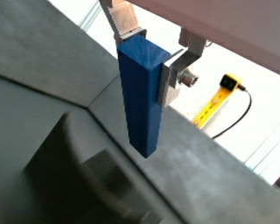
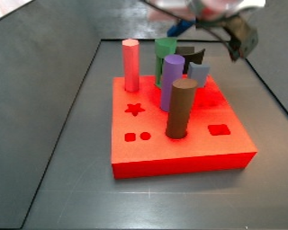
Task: Pick up the rectangle object. Move up. Place the rectangle object on the fixture. Regrasp the rectangle object. Move to above the board. Insert the rectangle object.
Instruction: Move to above the board.
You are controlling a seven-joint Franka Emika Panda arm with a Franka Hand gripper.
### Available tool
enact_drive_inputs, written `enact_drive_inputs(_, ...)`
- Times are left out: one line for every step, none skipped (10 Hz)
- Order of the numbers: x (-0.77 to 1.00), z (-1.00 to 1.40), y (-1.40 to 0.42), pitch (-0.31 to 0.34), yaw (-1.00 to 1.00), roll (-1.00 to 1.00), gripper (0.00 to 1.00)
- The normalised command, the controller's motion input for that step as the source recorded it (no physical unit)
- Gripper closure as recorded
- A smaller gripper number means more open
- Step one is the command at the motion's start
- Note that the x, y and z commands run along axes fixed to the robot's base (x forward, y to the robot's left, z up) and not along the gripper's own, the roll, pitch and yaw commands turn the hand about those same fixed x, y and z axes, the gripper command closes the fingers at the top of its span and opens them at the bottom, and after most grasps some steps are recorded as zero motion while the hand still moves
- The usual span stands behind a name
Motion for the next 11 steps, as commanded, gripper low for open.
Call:
enact_drive_inputs(-0.18, 1.00, 0.14, -0.145, -0.15, -0.06, 1.00)
enact_drive_inputs(-0.18, 1.00, 0.13, -0.101, -0.18, -0.10, 1.00)
enact_drive_inputs(-0.18, 1.00, 0.13, -0.071, -0.18, -0.12, 1.00)
enact_drive_inputs(-0.18, 1.00, 0.12, -0.041, -0.18, -0.13, 1.00)
enact_drive_inputs(-0.18, 1.00, 0.12, -0.012, -0.17, -0.14, 1.00)
enact_drive_inputs(-0.16, 0.88, 0.09, 0.020, -0.14, -0.14, 1.00)
enact_drive_inputs(-0.12, 0.69, 0.07, 0.035, -0.12, -0.14, 1.00)
enact_drive_inputs(-0.09, 0.49, 0.05, 0.048, -0.10, -0.13, 1.00)
enact_drive_inputs(-0.07, 0.29, 0.04, 0.060, -0.08, -0.12, 1.00)
enact_drive_inputs(-0.37, 0.32, -1.00, 0.018, -0.12, -1.00, 1.00)
enact_drive_inputs(-0.38, 0.34, -1.00, 0.017, -0.12, -1.00, 1.00)
